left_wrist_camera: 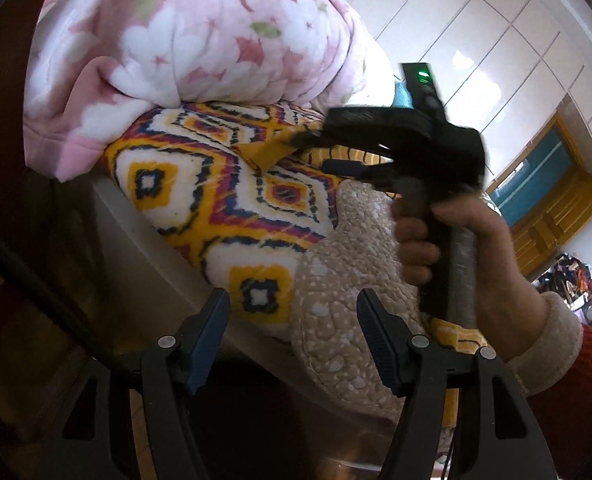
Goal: Fold small clothes
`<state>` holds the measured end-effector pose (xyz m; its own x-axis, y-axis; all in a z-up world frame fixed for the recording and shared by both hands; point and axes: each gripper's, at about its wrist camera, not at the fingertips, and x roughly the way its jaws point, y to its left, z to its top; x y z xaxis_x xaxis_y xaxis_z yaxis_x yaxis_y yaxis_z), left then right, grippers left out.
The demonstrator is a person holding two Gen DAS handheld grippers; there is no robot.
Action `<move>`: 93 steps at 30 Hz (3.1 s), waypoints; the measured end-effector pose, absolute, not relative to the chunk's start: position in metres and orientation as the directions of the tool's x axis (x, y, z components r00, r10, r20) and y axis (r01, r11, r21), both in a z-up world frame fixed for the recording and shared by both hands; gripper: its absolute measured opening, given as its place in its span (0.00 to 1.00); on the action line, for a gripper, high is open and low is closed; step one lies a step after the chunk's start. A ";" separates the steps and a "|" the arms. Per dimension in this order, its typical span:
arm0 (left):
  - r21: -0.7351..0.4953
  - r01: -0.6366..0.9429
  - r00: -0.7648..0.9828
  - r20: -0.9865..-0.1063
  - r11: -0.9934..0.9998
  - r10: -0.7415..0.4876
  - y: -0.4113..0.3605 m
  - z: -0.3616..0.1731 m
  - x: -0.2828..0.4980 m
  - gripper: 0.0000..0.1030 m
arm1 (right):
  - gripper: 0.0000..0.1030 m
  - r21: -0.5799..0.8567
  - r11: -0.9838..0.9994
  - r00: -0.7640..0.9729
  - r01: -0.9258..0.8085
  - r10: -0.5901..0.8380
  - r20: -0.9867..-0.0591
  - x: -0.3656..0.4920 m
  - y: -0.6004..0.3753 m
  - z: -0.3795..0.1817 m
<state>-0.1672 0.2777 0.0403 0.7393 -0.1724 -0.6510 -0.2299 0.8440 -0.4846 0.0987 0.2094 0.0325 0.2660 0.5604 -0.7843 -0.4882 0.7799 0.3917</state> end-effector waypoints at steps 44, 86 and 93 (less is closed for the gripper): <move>-0.414 -0.111 0.699 -0.678 0.904 -0.225 0.204 0.063 -0.150 0.64 | 0.16 0.213 0.854 0.362 -0.475 0.410 -0.838 0.102 0.123 0.018; -0.161 0.208 0.580 -0.774 0.965 -0.254 0.001 0.070 0.172 0.74 | 0.46 0.225 0.972 0.641 0.070 0.129 -0.757 0.039 -0.294 0.044; -0.128 0.211 0.447 -0.869 0.969 -0.212 -0.019 0.031 0.251 0.06 | 0.47 0.284 0.949 0.635 0.135 0.137 -0.760 0.021 -0.334 0.040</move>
<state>0.2512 -0.0190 0.0314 0.4471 -0.2121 -0.8690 0.2109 0.9691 -0.1281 0.0215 -0.3336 0.0404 0.6347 0.1375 -0.7604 0.1348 0.9493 0.2841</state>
